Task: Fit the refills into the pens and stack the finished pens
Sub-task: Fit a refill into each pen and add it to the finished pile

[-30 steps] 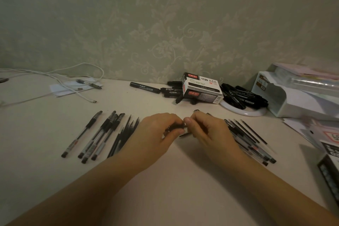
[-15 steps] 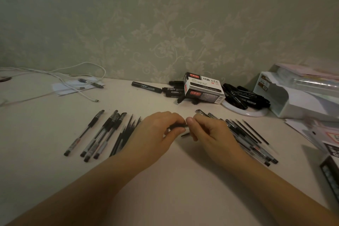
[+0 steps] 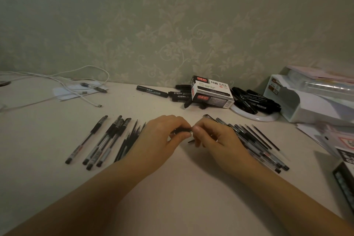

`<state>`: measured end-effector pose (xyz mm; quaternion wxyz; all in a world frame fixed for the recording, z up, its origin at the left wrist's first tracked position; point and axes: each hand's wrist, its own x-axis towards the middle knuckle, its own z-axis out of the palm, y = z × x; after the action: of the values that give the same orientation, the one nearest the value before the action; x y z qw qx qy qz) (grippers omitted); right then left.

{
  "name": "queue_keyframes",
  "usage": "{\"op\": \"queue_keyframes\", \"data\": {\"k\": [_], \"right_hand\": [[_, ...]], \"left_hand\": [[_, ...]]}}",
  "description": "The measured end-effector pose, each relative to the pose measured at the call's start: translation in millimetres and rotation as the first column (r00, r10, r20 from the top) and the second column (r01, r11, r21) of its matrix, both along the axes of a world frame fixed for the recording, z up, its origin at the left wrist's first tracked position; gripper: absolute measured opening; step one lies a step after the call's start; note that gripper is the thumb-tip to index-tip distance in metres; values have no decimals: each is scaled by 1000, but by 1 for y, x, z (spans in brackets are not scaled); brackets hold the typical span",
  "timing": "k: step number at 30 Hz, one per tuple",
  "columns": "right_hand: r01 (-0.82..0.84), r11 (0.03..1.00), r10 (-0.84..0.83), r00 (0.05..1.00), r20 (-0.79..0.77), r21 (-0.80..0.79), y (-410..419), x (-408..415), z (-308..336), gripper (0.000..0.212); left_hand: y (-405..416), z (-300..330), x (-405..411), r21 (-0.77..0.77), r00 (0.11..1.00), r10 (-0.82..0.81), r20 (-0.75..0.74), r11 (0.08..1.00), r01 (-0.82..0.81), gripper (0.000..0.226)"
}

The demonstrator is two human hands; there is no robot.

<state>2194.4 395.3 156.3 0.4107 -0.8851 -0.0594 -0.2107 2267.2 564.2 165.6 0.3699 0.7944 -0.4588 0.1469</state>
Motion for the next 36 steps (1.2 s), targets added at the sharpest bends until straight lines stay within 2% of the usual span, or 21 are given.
{"op": "queue_keyframes", "data": {"k": [5, 9, 13, 15, 17, 18, 20, 24, 29, 36], "right_hand": [[-4, 999, 5, 1000, 10, -32, 0, 0, 2, 17], [-5, 1000, 5, 1000, 1, 30, -2, 0, 5, 20], [56, 998, -56, 998, -3, 37, 1, 2, 1, 33], [151, 977, -148, 989, 28, -152, -2, 4, -2, 38], [240, 841, -236, 969, 71, -485, -7, 5, -5, 29], [242, 769, -247, 966, 74, -591, -8, 4, -7, 29], [203, 714, -239, 970, 40, -670, -9, 4, -10, 28], [184, 753, -200, 979, 46, -631, -5, 3, -9, 18], [248, 842, -230, 968, 95, -479, -7, 5, -5, 18], [202, 903, -164, 978, 131, -379, -5, 5, -4, 12]], "left_hand": [[0, -2, 1, -21, 1000, 11, -5, 1000, -12, 11], [-2, 0, 1, -52, 998, 20, 60, 998, -17, 9], [-2, -1, 0, -66, 999, 41, 26, 997, -40, 12], [-1, -3, 2, -39, 997, 75, -8, 996, -76, 14], [1, -5, 5, -12, 992, 119, -41, 993, -119, 16], [2, -5, 6, -7, 989, 140, -57, 990, -140, 17], [3, -6, 8, -3, 983, 164, -80, 986, -165, 19], [3, -8, 10, 50, 987, 153, -57, 987, -150, 20], [5, -10, 13, 70, 986, 159, -44, 985, -156, 20], [4, -9, 11, 100, 993, 113, -37, 989, -109, 21]]}}
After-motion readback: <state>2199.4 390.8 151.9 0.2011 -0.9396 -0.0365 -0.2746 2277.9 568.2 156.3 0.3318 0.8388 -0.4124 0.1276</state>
